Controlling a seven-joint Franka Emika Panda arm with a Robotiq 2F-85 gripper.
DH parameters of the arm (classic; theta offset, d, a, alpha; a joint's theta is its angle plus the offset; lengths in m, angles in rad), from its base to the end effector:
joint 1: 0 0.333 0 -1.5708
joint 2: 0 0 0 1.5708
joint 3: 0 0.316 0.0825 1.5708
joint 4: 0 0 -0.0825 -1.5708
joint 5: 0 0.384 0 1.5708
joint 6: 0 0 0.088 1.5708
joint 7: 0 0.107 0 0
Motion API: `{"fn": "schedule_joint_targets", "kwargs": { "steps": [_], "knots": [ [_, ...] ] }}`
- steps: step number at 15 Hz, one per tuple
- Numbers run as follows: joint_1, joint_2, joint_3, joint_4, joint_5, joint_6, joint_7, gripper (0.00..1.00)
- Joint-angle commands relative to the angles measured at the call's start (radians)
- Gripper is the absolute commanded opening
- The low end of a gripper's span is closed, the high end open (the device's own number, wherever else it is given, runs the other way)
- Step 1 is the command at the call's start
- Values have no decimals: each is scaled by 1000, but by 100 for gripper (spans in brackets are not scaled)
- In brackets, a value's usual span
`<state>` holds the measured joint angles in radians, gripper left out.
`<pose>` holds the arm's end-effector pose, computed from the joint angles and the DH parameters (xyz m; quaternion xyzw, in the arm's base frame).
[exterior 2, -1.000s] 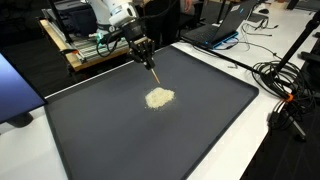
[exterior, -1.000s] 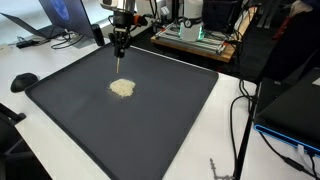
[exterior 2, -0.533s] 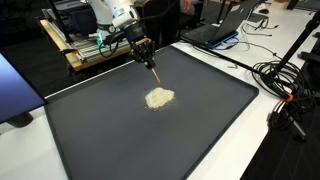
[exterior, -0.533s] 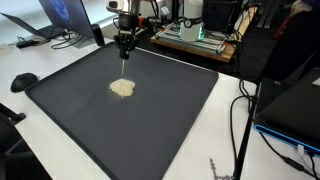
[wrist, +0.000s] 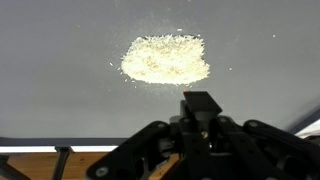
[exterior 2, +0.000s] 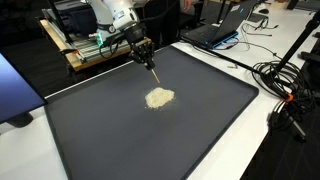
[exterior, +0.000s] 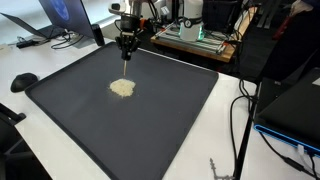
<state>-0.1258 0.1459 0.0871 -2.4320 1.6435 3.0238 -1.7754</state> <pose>0.4570 -0.0918 0.2510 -0.9555 -0.0587 -0.2864 0.0380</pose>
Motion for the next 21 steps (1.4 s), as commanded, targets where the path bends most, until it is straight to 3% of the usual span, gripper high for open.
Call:
{"fn": "schedule_joint_targets", "kwargs": {
  "steps": [1,5,10,11,16,17,21],
  "knots": [
    [9,-6,6,-11,1,26,-20,3],
    [16,-3,12,-30,-157,46,115,3],
    [42,1,-18,-76,-491,70,424,3],
    [67,-2,-52,-87,-574,61,502,3],
    [63,-22,-129,-99,-988,7,840,3],
    [108,-27,-194,-89,-1063,-22,897,3],
    [176,-30,-334,-8,-1417,-172,1173,3]
  ]
}}
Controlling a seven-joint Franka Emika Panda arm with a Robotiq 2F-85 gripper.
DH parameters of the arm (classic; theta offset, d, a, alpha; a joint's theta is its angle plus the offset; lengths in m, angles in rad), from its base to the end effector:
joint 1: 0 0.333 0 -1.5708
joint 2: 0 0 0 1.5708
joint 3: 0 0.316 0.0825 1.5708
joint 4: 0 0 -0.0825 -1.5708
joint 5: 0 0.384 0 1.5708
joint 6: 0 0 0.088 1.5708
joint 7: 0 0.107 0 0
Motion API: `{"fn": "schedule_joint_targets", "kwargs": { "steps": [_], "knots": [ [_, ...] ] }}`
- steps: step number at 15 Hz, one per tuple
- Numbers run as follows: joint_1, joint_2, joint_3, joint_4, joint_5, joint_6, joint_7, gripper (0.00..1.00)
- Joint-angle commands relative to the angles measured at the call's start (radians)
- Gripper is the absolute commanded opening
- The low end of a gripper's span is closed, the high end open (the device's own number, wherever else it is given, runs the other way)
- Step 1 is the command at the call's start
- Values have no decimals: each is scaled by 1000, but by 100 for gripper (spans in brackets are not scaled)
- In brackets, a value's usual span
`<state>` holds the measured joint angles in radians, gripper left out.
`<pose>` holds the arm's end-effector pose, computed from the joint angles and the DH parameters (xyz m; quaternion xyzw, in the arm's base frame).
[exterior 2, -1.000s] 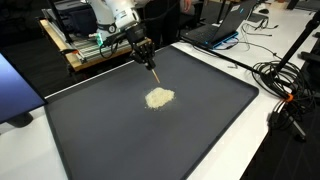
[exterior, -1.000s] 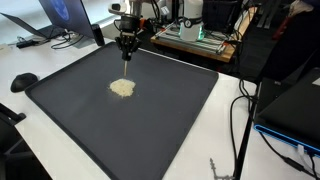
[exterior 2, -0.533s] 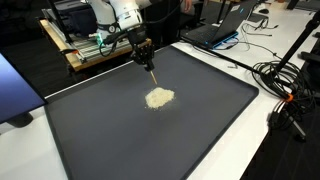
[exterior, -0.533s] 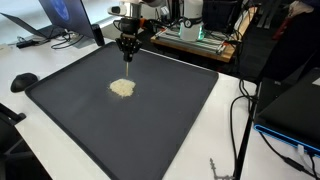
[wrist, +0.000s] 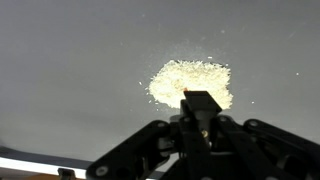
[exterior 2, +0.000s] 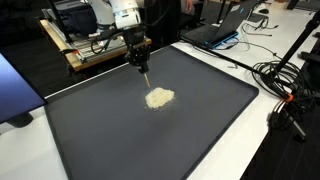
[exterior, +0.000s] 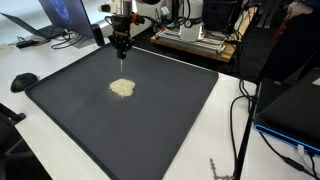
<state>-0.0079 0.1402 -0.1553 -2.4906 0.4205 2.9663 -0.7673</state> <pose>0.4876 -0.1091 0.2662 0.9790 0.1019 0.1754 0.0209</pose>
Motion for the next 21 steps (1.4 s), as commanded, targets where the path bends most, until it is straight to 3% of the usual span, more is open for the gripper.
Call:
{"fn": "schedule_joint_targets", "kwargs": {
  "steps": [1,2,5,9,14,21],
  "knots": [
    [73,-27,-111,82,-267,-170,227,3],
    [1,-31,-43,115,-357,-221,300,3],
    [-7,-39,2,215,-451,-380,396,3],
    [-3,3,59,332,-468,-517,432,3],
    [2,82,97,424,-500,-564,490,3],
    [2,217,90,530,-546,-575,581,3]
  ]
}}
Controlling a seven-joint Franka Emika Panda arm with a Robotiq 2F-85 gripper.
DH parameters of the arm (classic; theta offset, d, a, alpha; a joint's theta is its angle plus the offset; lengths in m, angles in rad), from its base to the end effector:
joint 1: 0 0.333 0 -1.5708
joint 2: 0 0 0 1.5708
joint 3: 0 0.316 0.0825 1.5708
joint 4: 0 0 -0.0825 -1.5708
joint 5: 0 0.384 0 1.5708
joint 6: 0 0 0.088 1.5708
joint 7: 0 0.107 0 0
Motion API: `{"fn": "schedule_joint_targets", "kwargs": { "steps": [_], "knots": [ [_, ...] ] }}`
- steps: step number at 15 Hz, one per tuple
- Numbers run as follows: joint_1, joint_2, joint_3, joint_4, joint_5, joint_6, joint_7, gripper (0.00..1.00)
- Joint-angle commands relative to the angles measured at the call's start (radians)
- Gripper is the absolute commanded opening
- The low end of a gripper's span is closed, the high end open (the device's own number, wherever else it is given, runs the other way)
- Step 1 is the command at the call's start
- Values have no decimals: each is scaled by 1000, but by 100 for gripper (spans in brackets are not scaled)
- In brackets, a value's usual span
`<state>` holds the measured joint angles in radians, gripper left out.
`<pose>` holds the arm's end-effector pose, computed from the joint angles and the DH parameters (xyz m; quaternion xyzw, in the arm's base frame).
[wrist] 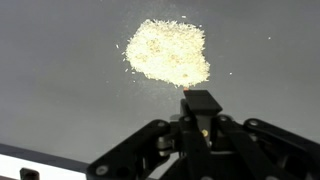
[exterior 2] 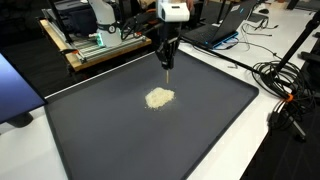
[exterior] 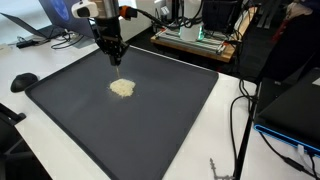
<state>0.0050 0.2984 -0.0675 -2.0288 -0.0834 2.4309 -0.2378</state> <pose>0.6052 -0.0368 0.3103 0.9907 0.1193 0.0455 0.0459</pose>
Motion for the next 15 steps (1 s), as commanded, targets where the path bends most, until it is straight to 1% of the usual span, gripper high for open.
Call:
{"fn": "schedule_joint_targets", "kwargs": {
  "steps": [1,9,15],
  "knots": [
    [-11,73,-1,81,-47,-43,64,3],
    [-7,169,-14,163,-70,-80,132,3],
    [-6,216,-15,206,-69,-110,148,3]
  ]
}}
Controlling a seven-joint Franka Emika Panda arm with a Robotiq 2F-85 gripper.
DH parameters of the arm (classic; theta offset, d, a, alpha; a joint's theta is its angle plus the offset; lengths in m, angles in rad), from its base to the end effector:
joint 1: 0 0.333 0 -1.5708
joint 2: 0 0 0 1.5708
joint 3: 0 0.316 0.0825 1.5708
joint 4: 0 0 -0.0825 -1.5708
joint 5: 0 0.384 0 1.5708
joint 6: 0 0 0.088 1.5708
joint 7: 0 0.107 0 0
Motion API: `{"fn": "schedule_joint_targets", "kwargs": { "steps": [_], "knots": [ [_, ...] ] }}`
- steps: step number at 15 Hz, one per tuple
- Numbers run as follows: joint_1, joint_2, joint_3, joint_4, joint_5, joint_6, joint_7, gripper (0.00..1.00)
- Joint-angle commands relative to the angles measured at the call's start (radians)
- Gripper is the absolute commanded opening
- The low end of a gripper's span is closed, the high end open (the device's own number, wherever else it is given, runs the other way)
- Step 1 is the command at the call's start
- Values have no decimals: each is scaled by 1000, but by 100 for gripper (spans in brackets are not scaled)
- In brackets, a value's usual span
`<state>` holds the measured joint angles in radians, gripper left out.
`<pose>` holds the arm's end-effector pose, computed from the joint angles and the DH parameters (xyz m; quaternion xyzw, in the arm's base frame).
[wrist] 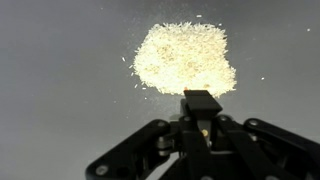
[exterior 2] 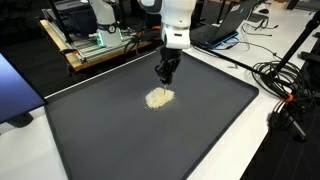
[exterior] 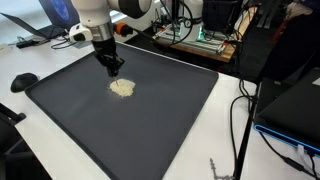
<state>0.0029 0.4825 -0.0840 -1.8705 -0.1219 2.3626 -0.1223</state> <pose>0.6375 -0.0502 0.2575 0.9957 0.0685 -0.0014 0.0626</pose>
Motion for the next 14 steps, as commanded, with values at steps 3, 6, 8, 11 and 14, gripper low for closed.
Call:
{"fn": "schedule_joint_targets", "kwargs": {
  "steps": [3,6,8,11,14],
  "knots": [
    [-4,54,2,65,-29,-58,37,3],
    [-4,80,1,82,-29,-65,44,3],
    [-5,96,3,90,-25,-65,43,3],
    [-5,124,7,107,-22,-73,39,3],
    [-8,138,11,122,-17,-98,33,3]
  ]
}}
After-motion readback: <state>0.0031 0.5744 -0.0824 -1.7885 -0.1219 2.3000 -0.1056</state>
